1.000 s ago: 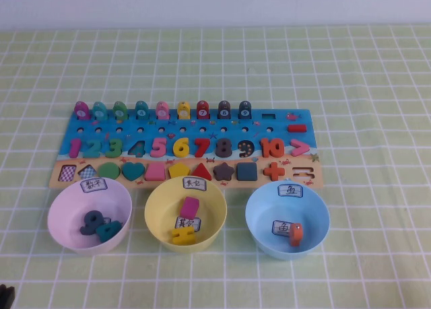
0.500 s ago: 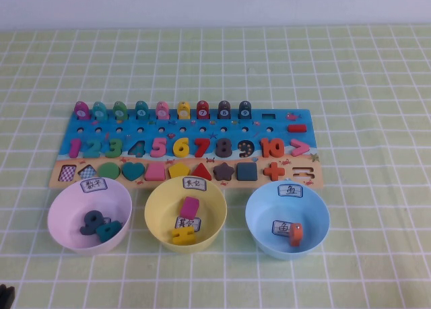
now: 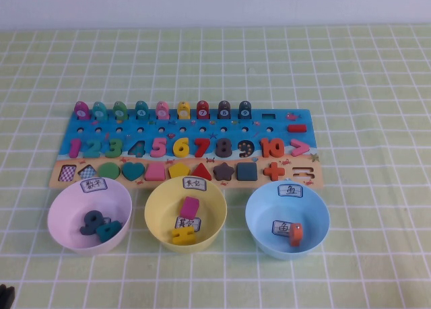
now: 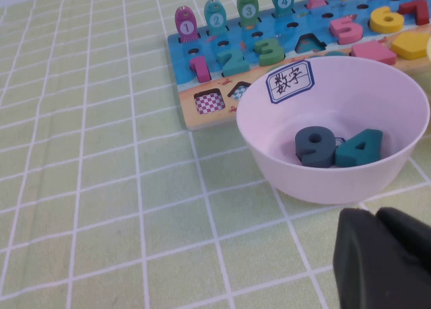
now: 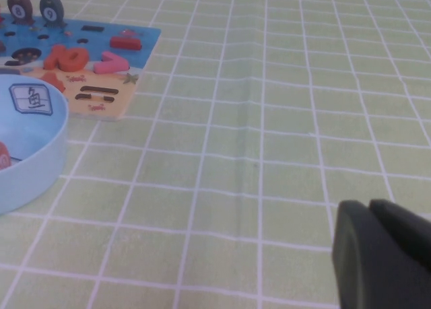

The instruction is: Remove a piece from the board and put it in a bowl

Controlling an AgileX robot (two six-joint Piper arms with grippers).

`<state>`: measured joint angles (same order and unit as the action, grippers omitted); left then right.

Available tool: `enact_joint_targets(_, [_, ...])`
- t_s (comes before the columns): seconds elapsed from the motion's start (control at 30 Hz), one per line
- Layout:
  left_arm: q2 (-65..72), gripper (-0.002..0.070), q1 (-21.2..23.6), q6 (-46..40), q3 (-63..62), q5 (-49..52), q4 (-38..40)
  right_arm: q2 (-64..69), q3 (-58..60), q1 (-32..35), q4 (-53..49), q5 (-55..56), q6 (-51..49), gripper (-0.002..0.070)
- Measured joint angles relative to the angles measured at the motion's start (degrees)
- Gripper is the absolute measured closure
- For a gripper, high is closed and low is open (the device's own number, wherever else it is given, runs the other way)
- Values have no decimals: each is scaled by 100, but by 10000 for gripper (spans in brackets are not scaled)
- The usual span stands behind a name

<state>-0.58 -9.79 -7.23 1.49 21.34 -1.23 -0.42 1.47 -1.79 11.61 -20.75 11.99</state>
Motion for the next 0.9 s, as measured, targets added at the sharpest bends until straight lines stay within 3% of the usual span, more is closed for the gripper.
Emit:
enact_joint_targets(0.27, [0,680,0,0,0,0,0,0,0,0,968,0,0,694])
enact_joint_targets(0.37, [0,680,0,0,0,0,0,0,0,0,1784,29,0,694])
enact_joint_targets(0.6, [0,679,0,0,0,0,0,0,0,0,5414,408,23,694])
enact_joint_targets(0.9, [0,679,0,0,0,0,0,0,0,0,6219,765,1291,694])
